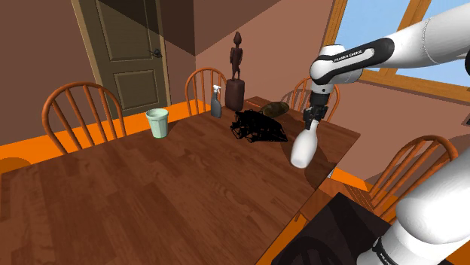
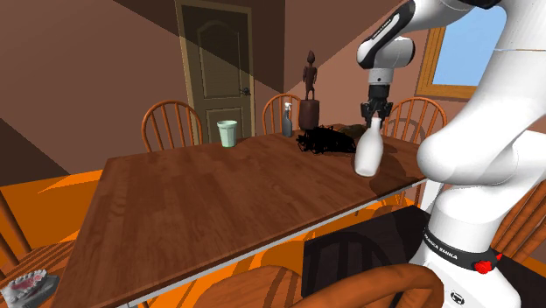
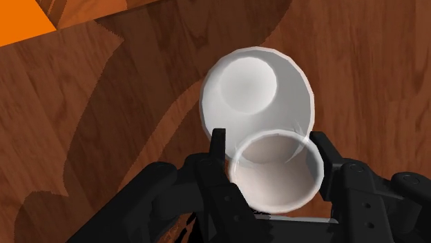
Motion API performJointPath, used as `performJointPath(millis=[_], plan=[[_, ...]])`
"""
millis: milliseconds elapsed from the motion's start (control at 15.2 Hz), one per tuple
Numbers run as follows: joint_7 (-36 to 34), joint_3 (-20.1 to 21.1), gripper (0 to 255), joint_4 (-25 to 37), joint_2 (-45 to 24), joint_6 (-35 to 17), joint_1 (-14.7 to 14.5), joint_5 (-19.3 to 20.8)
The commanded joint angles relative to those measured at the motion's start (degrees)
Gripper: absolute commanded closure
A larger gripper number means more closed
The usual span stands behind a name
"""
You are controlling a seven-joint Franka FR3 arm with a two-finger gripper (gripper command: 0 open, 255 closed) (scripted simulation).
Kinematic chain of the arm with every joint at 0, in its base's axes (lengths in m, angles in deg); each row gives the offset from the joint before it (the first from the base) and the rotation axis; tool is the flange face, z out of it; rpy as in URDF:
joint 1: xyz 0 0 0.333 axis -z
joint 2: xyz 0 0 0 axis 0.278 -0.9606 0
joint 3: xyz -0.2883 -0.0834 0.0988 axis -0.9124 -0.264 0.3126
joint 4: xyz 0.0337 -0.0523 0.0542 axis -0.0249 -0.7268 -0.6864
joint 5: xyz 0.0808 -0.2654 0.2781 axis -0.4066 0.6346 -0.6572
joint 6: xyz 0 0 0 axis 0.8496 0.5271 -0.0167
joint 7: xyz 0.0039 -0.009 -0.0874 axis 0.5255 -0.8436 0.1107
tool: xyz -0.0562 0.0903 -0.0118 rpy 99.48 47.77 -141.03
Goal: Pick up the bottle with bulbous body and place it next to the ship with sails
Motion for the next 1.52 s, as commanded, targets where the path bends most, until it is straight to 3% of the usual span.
performJointPath(millis=[0,462,528,858,1122,1452], plan=[[-0.03,0.01,255,-0.78,-0.17,-1.01,-0.01,-0.01],[-0.03,0.01,255,-0.77,-0.18,-1.01,-0.01,-0.01],[-0.03,0.01,0,-0.76,-0.18,-1.01,-0.01,-0.01],[-0.03,0.01,0,-0.76,-0.18,-1.01,-0.01,-0.01],[-0.08,0.10,0,5.07,1.29,6.29,-0.06,0.03],[-0.08,0.10,0,5.07,1.29,6.29,-0.06,0.03]])
